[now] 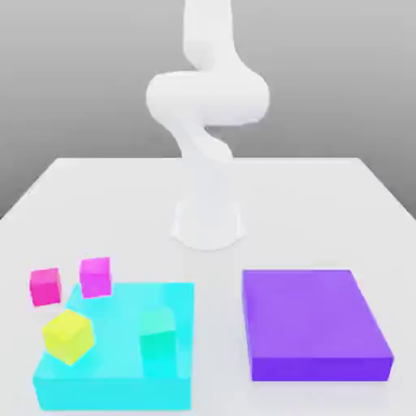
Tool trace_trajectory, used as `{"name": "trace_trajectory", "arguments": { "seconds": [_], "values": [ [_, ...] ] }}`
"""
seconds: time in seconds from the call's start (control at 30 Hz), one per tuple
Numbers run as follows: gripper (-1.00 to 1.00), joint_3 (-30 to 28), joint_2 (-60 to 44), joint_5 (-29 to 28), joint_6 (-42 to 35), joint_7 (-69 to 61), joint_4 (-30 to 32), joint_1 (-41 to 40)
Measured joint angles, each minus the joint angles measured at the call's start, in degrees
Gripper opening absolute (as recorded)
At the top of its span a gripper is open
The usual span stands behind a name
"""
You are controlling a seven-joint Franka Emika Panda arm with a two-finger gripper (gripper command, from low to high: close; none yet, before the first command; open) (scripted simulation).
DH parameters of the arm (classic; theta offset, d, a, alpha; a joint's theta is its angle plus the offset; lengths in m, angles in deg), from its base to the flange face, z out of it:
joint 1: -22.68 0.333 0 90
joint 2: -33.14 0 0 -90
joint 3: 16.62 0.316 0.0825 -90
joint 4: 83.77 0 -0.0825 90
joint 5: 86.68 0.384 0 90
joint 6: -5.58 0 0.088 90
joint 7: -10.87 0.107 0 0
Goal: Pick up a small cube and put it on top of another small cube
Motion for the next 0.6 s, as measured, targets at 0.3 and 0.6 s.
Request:
{"name": "trace_trajectory", "arguments": {
  "seconds": [0.3,0.6],
  "values": [
    [0.00,-3.0,-14.3,-5.8,8.3,9.9,7.2,-12.3],
    [0.00,-9.3,-28.2,-8.3,16.6,17.4,14.3,-22.3]
  ]
}}
